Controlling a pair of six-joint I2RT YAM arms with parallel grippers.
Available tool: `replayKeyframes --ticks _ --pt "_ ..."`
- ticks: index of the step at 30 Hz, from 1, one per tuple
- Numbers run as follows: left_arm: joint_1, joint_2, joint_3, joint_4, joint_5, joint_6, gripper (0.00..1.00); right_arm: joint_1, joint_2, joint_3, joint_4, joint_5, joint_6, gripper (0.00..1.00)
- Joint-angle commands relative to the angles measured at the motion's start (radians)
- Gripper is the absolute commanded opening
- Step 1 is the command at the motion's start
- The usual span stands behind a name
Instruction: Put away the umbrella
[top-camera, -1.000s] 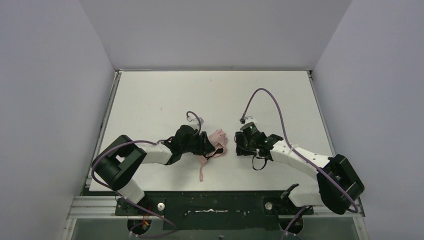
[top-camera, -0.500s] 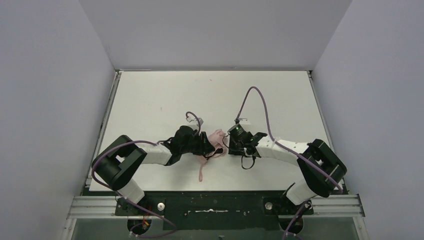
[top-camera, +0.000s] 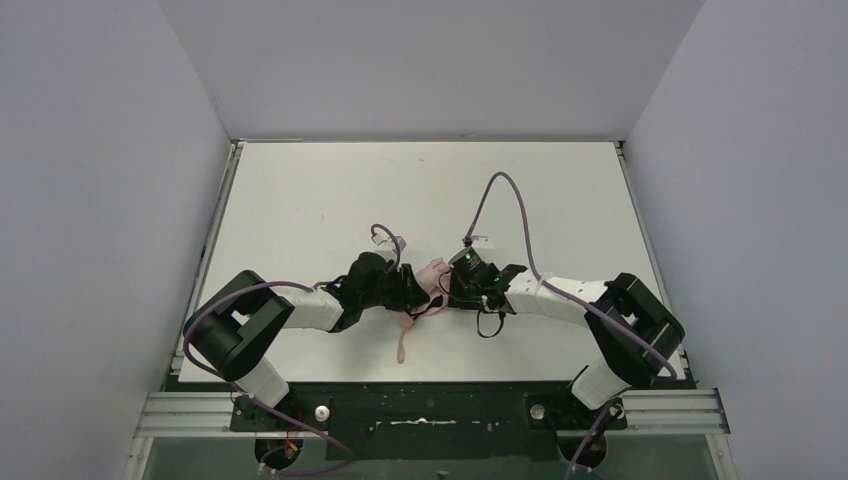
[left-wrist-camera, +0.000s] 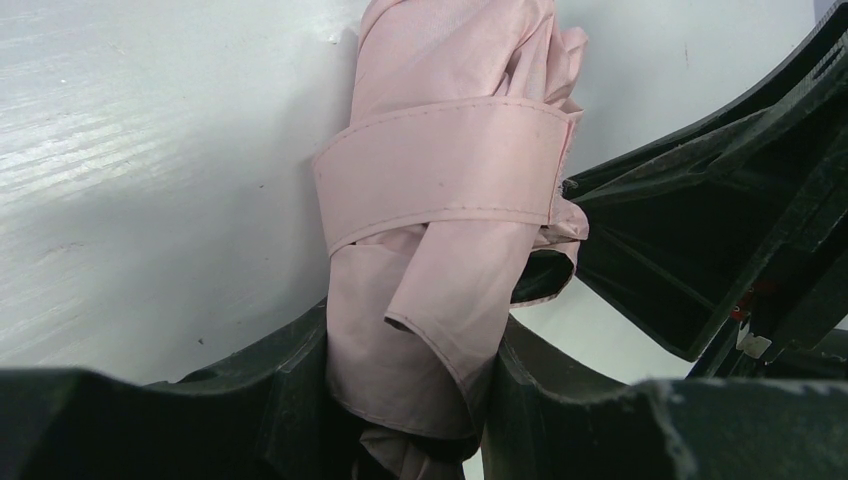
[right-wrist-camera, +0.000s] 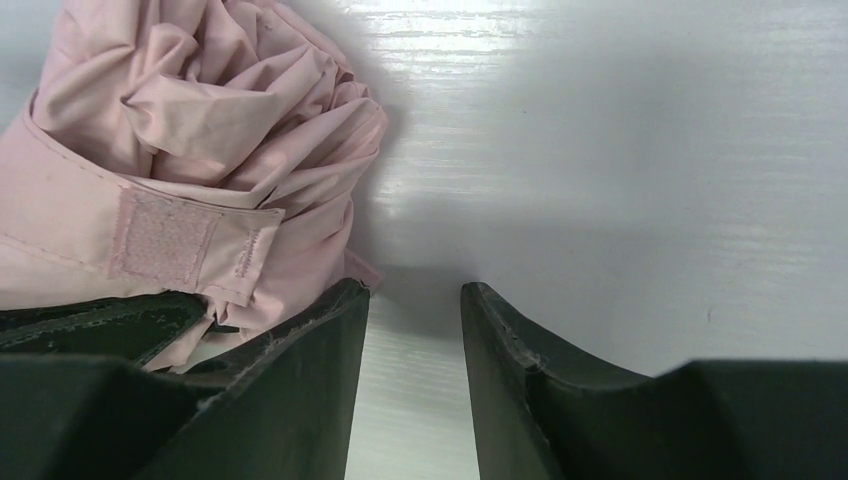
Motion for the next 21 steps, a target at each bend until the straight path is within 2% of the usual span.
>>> replayKeyframes --ticks 1,9,21 --pt "0.005 0.016 -0.038 -0.112 -0.063 0.024 0.0 0.006 0.029 0.044 0.045 -0.01 0.015 0.41" --pt "0.005 0.017 -0.042 -0.105 -0.063 0.022 0.0 0.011 0.065 0.066 0.041 -0.036 0.01 0.41" --pt "0.005 -0.005 -0.063 -0.098 -0.081 0.007 0.0 0.058 0.178 0.166 -0.121 -0.035 -0.04 0.41"
